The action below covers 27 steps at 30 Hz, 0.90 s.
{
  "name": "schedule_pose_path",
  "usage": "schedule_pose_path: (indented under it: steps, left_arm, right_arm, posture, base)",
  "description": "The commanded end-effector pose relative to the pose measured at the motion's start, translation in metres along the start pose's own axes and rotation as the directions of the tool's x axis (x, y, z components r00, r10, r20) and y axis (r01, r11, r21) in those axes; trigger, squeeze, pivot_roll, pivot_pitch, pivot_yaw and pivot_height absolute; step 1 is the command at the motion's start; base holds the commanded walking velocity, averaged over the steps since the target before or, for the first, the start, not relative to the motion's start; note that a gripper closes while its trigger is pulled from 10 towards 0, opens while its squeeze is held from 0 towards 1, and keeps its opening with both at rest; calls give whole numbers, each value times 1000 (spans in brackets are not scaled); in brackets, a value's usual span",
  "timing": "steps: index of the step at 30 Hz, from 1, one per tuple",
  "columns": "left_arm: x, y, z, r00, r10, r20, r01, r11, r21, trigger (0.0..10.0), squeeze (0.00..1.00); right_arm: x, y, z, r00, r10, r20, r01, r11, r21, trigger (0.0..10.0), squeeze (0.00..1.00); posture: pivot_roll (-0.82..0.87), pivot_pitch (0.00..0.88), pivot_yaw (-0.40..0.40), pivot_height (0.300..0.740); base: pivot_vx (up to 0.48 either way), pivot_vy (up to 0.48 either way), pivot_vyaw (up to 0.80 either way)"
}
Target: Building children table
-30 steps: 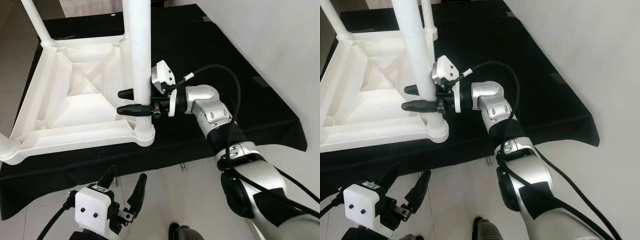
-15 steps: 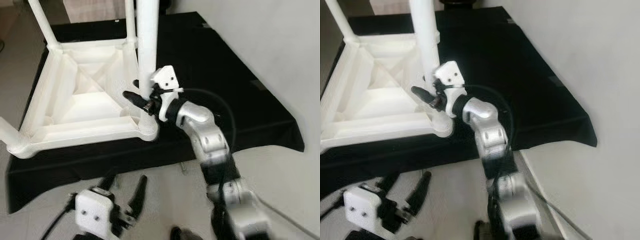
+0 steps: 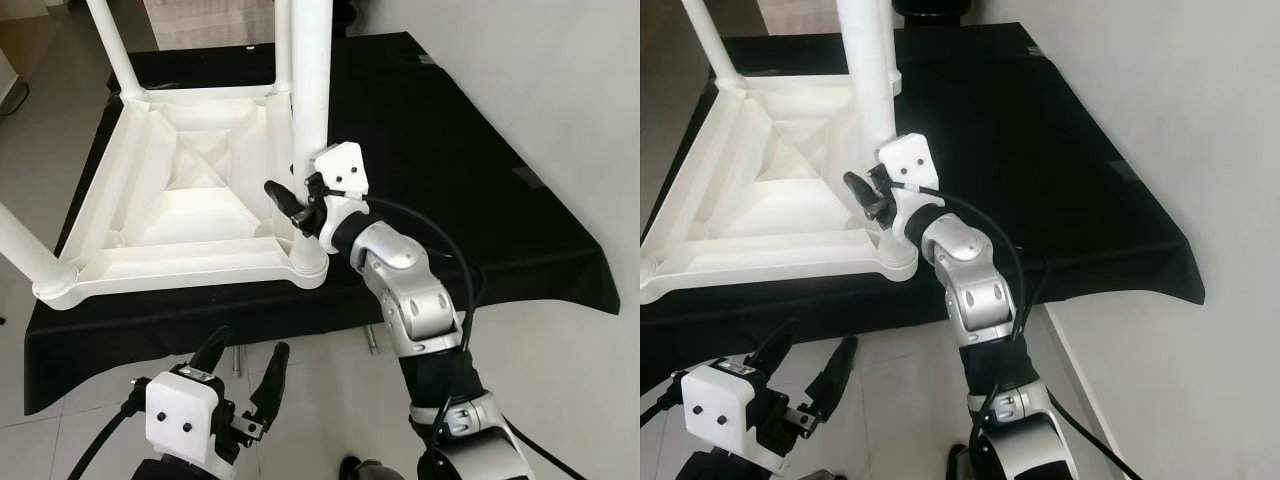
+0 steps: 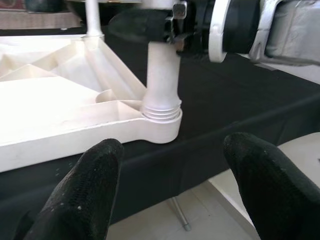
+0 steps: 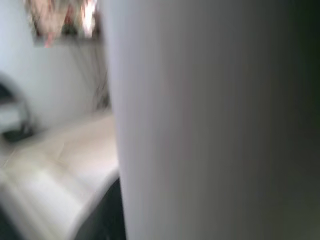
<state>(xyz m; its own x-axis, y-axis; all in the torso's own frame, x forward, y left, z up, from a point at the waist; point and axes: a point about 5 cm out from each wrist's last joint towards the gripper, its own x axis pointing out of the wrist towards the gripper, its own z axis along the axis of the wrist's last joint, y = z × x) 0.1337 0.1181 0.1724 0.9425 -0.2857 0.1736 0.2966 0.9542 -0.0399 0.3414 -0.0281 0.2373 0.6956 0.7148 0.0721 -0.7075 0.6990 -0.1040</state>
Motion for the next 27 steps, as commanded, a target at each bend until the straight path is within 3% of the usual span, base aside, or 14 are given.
schedule_pose_path:
  steps: [1, 7, 8, 9, 10, 11, 14, 25, 27]
  left_arm:
    - [-1, 1, -5, 1000, 9, -27, -9, 1000, -9, 10000, 0]
    - [-1, 1, -5, 1000, 8, -28, -8, 1000, -7, 10000, 0]
    - [-1, 0, -5, 1000, 9, -28, -9, 1000, -6, 10000, 0]
    - [-2, 0, -5, 1000, 9, -28, -10, 1000, -6, 10000, 0]
    - [-2, 0, -5, 1000, 10, -29, -10, 1000, -6, 10000, 0]
    - [-3, 0, -4, 999, 8, -31, -9, 1000, -7, 10000, 0]
    - [-4, -1, -4, 999, 6, -34, -6, 1000, -9, 10000, 0]
    - [-9, -3, -3, 999, 1, -50, -2, 1000, -15, 10000, 0]
    - [-11, -5, -3, 998, 1, -56, -2, 1000, -18, 10000, 0]
  right_arm:
    - [8, 5, 5, 995, 97, 16, -97, 995, 12, 10000, 1000]
    - [10, -8, 14, 983, 182, 36, -181, 983, -30, 10000, 1000]
    - [9, -13, 16, 957, 291, 16, -290, 955, -58, 10000, 267]
    - [7, -17, 16, 930, 369, -12, -368, 927, -76, 10000, 267]
    - [4, -20, 14, 887, 460, -39, -461, 884, -80, 10000, 0]
    - [2, -25, 12, 854, 517, -65, -521, 850, -76, 10000, 0]
    - [1, -30, 9, 827, 555, -94, -562, 823, -83, 10000, 0]
    - [5, -33, 12, 774, 627, -89, -633, 771, -71, 10000, 0]
    - [4, -34, 12, 729, 677, -96, -683, 727, -63, 10000, 0]
  posture:
    - [55, 200, -50, 740]
    - [73, 197, -53, 740]
    - [73, 198, -52, 740]
    - [73, 198, -52, 740]
    - [79, 199, -52, 740]
    - [83, 198, -51, 740]
    - [89, 201, -48, 740]
    - [106, 214, -41, 740]
    - [103, 221, -43, 740]
  base:
    - [0, 0, 0]
    - [0, 0, 0]
    - [0, 0, 0]
    - [0, 0, 0]
    - [0, 0, 0]
    - [0, 0, 0]
    - [0, 0, 0]
    - [0, 0, 0]
    - [0, 0, 0]
